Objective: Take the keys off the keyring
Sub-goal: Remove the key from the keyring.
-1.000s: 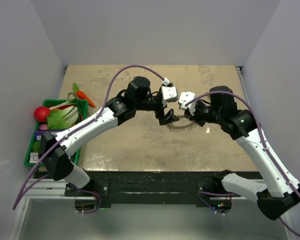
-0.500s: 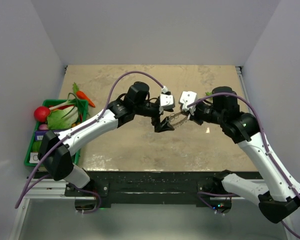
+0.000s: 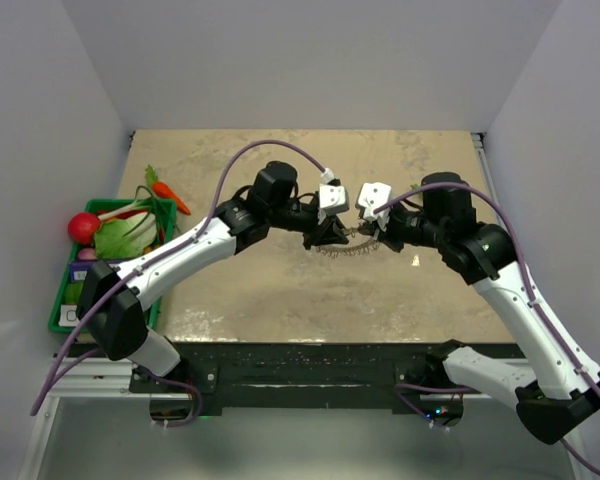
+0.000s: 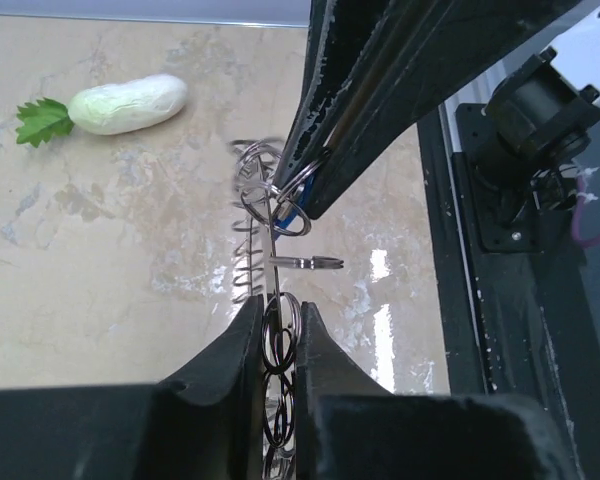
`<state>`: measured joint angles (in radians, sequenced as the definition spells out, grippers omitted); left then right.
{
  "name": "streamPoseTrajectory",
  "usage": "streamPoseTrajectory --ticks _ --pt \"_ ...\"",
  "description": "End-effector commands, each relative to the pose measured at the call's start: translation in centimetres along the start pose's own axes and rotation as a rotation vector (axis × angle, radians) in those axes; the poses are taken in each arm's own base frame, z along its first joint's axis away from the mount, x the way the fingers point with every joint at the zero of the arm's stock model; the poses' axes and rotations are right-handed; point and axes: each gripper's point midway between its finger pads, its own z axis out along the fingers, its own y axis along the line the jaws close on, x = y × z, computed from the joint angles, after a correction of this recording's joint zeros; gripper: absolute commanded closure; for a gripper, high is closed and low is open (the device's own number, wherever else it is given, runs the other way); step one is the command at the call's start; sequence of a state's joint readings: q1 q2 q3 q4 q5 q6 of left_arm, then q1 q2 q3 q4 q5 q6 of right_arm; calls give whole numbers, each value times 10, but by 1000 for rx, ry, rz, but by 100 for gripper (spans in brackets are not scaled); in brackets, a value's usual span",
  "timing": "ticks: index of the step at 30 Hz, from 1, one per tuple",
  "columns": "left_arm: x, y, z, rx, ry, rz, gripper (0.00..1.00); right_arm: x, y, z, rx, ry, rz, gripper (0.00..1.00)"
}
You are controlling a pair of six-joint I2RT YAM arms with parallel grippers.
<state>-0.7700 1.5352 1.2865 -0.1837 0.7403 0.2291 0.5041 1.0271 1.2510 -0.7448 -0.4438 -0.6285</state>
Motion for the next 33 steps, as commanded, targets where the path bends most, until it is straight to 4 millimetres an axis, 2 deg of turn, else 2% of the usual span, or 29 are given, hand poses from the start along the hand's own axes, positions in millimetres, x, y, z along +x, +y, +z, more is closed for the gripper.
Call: streamPoseTrajectory --ticks 1,2,3,6,7,10,14,19,32,33 --pt "-15 2 1 -5 -20 67 100 -21 -5 -8 10 -60 -48 100" --pt "-11 5 -2 -32 5 71 100 -24 -9 -12 22 -51 -77 100" --pt "-9 8 -5 -48 22 109 100 -16 -5 -15 7 -9 -72 100" --pt "-7 11 -15 -76 68 182 100 -9 -9 -22 18 58 -100 100" --pt "-11 8 -20 -72 66 203 100 -7 -11 -24 23 71 -104 100" --pt "-5 -4 -28 -19 110 240 100 5 -13 -26 20 145 -107 100" --pt "-1 -8 -36 -1 150 305 100 13 -12 -23 -14 203 -97 100" --pt "2 -30 -41 100 143 320 100 18 -16 -17 -2 207 -125 100" --pt "0 -52 -40 230 112 306 100 22 -11 -3 -111 195 -303 100" --pt "-1 -53 -40 231 108 298 100 17 -13 0 -99 166 -305 100"
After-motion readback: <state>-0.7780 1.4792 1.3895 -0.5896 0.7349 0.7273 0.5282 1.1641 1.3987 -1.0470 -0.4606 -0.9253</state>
